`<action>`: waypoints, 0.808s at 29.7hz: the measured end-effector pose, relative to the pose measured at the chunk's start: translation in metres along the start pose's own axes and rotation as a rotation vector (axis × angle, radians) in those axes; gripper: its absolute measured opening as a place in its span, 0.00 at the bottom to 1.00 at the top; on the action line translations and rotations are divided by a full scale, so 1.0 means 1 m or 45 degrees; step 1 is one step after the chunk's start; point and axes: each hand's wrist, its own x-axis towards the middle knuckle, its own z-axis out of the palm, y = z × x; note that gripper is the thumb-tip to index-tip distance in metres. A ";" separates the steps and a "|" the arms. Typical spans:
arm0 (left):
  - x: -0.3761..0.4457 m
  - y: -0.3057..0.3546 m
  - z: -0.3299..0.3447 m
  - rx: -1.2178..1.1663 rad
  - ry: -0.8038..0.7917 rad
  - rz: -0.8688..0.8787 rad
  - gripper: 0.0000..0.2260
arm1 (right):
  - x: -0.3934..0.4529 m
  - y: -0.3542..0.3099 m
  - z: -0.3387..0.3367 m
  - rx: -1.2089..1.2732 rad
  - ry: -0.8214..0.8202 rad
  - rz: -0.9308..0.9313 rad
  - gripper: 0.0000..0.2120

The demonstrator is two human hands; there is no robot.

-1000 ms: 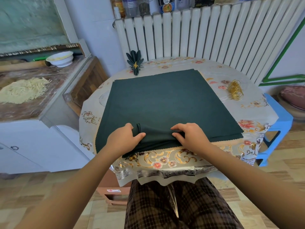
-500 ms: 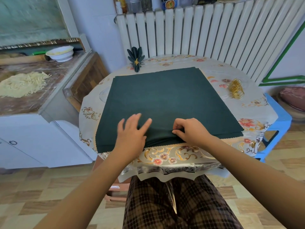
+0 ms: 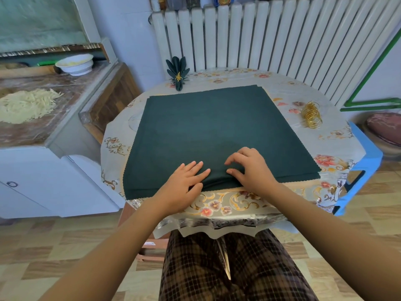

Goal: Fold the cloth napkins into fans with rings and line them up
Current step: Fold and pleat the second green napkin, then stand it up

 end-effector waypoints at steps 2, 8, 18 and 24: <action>0.000 -0.002 0.001 0.027 0.018 0.006 0.22 | -0.004 -0.002 0.006 -0.049 0.068 -0.245 0.08; 0.006 0.002 -0.012 0.241 -0.112 0.004 0.25 | -0.013 -0.001 -0.002 -0.106 -0.066 -0.353 0.11; 0.031 0.022 -0.058 0.332 -0.229 -0.068 0.10 | 0.003 0.000 -0.004 -0.199 -0.105 -0.369 0.09; 0.049 0.041 -0.040 1.047 -0.036 0.137 0.15 | 0.009 0.001 0.000 -0.151 -0.114 -0.224 0.09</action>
